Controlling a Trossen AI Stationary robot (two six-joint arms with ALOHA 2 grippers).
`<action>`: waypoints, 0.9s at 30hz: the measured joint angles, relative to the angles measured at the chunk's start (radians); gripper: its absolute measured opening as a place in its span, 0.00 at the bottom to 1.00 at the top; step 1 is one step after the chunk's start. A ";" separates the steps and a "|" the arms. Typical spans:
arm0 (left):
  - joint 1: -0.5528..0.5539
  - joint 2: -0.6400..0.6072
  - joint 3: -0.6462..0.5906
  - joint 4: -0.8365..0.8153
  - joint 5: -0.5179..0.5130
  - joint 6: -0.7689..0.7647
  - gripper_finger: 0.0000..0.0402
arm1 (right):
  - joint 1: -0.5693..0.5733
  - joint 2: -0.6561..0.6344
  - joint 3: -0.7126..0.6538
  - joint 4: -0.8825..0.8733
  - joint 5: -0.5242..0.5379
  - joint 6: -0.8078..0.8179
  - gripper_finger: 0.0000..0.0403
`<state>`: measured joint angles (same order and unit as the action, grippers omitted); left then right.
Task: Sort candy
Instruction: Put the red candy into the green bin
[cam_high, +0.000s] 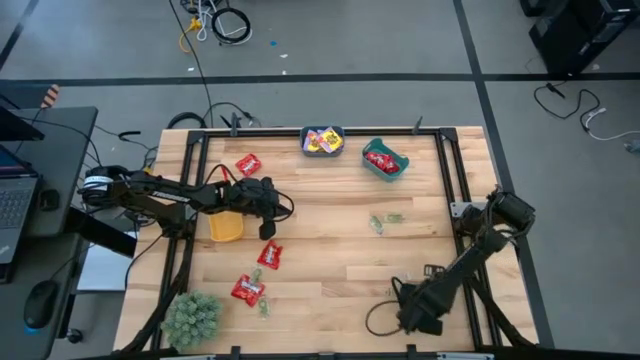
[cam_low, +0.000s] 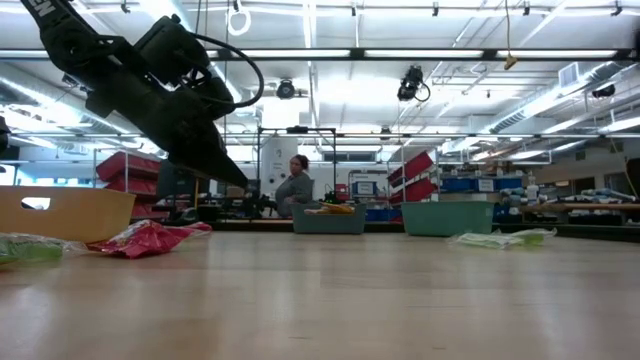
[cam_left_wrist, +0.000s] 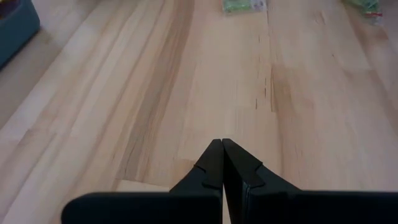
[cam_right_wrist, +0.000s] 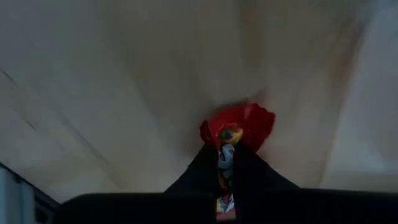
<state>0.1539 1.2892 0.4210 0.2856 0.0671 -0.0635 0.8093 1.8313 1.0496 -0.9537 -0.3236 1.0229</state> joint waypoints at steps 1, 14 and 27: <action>0.000 0.000 0.000 0.006 0.000 0.001 0.00 | -0.020 -0.012 0.000 0.000 0.013 -0.014 0.05; 0.000 0.000 0.000 0.049 -0.003 0.006 0.00 | -0.309 -0.297 0.082 -0.272 0.305 -0.208 0.04; 0.000 0.000 0.000 0.070 -0.004 -0.019 0.00 | -1.030 -0.404 0.083 -0.108 0.701 -0.679 0.03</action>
<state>0.1539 1.2892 0.4210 0.3557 0.0635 -0.0826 -0.2210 1.4275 1.1324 -1.0619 0.3776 0.3437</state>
